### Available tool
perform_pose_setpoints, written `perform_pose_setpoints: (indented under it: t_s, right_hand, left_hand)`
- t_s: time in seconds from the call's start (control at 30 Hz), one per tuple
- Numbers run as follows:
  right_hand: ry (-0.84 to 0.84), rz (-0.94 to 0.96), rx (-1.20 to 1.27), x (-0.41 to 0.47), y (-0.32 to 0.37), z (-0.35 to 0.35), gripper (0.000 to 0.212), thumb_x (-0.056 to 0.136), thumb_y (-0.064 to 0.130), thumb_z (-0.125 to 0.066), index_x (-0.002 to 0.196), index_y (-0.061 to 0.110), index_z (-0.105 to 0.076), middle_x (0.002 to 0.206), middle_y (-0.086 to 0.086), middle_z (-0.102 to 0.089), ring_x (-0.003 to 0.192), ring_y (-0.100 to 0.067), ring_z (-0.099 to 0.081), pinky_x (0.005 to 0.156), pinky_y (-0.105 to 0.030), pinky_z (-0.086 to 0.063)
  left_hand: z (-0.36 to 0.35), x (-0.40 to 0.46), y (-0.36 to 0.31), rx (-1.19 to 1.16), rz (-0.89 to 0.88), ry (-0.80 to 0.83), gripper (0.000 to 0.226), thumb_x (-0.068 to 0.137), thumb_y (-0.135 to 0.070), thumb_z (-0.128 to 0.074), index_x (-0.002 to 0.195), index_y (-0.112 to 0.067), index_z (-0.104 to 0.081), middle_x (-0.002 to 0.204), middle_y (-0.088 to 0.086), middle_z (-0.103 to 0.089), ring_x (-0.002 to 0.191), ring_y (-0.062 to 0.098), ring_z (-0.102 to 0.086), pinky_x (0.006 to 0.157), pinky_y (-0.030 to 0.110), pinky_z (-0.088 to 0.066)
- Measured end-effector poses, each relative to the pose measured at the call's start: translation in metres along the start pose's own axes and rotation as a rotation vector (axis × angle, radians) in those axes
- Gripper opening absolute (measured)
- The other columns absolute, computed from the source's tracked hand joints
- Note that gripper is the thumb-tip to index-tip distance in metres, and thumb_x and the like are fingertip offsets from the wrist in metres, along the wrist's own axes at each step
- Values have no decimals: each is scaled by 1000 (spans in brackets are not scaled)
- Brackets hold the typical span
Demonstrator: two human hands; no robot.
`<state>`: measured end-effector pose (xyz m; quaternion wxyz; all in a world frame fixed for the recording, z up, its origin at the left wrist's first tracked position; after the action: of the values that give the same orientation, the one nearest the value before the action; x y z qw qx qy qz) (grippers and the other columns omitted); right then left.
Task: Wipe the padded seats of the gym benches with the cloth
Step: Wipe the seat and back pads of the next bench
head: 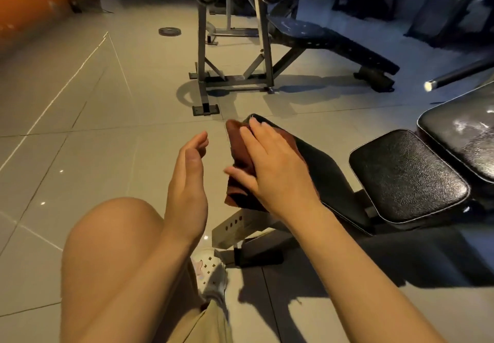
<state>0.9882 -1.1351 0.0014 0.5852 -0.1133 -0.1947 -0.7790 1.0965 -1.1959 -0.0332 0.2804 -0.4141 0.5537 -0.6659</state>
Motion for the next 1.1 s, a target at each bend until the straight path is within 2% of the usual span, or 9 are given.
perform_pose_setpoints:
  t_s: [0.17,0.3,0.4,0.57,0.7,0.8,0.9,1.0,1.1]
  right_hand:
    - [203,-74,-316,39,16,-19,56,102,43,-39,147,9,-39,155,-10,-33,145,-30,-23,120,-43,-20]
    - [79,285,-457,-19,19,-20,59,91,39,-58,141,7,-50,146,-15,-49,138,-35,-41,116,-47,-25]
    - [22,470,-494,-57,-3,-25,59,96,33,-54,148,12,-37,154,-12,-34,144,-35,-29,119,-50,-24]
    - [96,318,-537,-29,17,-25,60,99,47,-34,145,9,-45,149,-14,-44,141,-35,-32,118,-47,-21]
    - [364,-6,-517,44,14,-33,67,102,55,-23,149,9,-36,155,-11,-35,147,-29,-21,120,-43,-14]
    - [438,3,-549,67,8,-41,67,102,55,-25,148,9,-35,155,-10,-34,147,-29,-20,120,-44,-13]
    - [333,148,-571,39,23,-33,64,101,54,-26,147,12,-39,153,-9,-38,145,-29,-25,120,-45,-14]
    - [53,327,-457,-2,27,-17,59,92,46,-51,137,8,-54,142,-13,-53,136,-34,-43,115,-49,-28]
    - [-163,335,-196,-40,-9,-12,75,87,42,-66,147,10,-34,153,-13,-36,142,-31,-33,115,-49,-33]
  left_hand:
    - [11,-2,11,-60,82,-52,44,87,-60,-18,120,-47,-45,126,-26,-49,127,-3,-44,113,32,-34]
    - [15,-5,17,-84,108,-46,45,87,-61,-19,120,-48,-46,127,-27,-50,126,-4,-45,113,33,-35]
    - [11,-5,17,-93,97,-18,44,87,-65,-19,119,-50,-46,130,-29,-50,126,-6,-45,113,33,-35]
    - [9,-5,12,-122,44,-10,50,82,-70,-23,122,-49,-46,130,-28,-53,125,-8,-46,111,29,-36]
    - [9,-4,7,-71,-9,-23,50,84,-67,-24,125,-47,-43,134,-26,-49,127,-9,-43,106,14,-36]
    - [14,-5,12,-71,10,-23,52,82,-70,-24,124,-47,-44,132,-28,-50,126,-10,-44,106,14,-36]
    - [17,-3,17,-81,36,-23,45,88,-66,-25,123,-47,-46,128,-28,-53,123,-11,-46,107,17,-37]
    - [8,1,19,-70,45,22,42,91,-61,-25,124,-45,-46,129,-26,-53,124,-9,-46,111,24,-36]
    - [0,7,15,-33,23,78,53,82,-70,-22,126,-47,-43,134,-28,-49,127,-10,-42,110,20,-34]
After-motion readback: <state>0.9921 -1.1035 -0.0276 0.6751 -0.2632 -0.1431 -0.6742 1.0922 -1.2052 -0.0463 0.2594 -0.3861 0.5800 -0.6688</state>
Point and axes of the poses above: each hand's wrist, its own x-axis towards the middle knuckle, its own z-axis out of the back of the hand, y = z × x, the point moved 10 cm from there along x, towards the middle knuckle
